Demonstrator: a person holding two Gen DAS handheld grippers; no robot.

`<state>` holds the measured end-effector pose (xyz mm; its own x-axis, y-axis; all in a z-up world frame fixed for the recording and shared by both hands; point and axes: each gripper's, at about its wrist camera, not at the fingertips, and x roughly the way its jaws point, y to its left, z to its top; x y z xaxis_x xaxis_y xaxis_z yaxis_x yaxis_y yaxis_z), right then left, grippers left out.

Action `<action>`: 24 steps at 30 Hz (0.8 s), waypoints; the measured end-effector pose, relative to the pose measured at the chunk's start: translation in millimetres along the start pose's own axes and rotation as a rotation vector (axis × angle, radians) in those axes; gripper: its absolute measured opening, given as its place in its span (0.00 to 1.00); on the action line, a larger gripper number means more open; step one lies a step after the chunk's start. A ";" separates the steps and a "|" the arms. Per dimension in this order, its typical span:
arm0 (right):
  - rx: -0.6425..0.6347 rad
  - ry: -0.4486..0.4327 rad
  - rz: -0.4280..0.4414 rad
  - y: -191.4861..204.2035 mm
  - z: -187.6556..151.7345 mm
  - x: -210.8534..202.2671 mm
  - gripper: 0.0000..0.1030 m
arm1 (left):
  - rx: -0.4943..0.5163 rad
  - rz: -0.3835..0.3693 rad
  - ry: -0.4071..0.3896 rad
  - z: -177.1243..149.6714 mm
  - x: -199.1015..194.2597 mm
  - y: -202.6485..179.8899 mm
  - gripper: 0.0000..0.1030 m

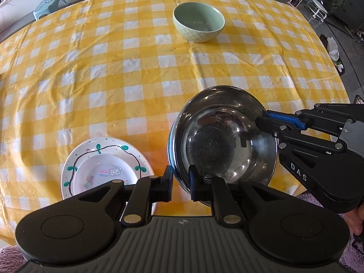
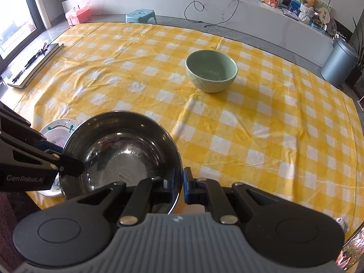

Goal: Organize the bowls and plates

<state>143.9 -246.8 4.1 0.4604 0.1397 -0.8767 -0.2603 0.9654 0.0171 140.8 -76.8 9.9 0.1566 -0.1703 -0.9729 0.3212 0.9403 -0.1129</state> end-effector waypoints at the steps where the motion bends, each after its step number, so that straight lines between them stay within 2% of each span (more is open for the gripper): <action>1: 0.001 0.002 0.003 -0.2 -0.1 0.5 0.06 | -0.005 -0.006 0.002 0.0 0.8 1.0 0.15; 6: 0.011 -0.008 0.011 -3.0 0.6 -0.7 0.07 | -0.014 -0.029 -0.015 -0.9 -0.7 5.5 0.18; 9: 0.020 -0.012 0.017 -4.7 1.3 -1.4 0.12 | -0.019 -0.044 -0.035 -0.8 -5.3 7.6 0.19; 11: 0.026 -0.016 0.023 -5.9 1.9 -2.1 0.14 | -0.017 -0.050 -0.067 0.4 -11.0 8.1 0.23; 15: 0.052 -0.020 0.038 -11.2 3.8 -4.1 0.13 | 0.017 -0.040 -0.156 3.8 -22.1 5.1 0.23; 17: 0.060 -0.018 0.037 -12.6 4.5 -3.2 0.05 | 0.034 -0.015 -0.164 5.1 -20.0 1.8 0.14; 21: 0.054 -0.007 0.044 -11.8 4.5 0.1 0.01 | 0.059 0.030 -0.164 4.9 -12.4 -0.9 0.05; 24: 0.043 -0.004 0.042 -10.6 4.3 1.3 0.01 | 0.042 0.019 -0.152 5.8 -7.4 4.2 0.02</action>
<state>150.9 -255.9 4.9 0.4533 0.1811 -0.8728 -0.2425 0.9673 0.0748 146.4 -73.3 17.9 0.3015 -0.1978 -0.9327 0.3551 0.9311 -0.0827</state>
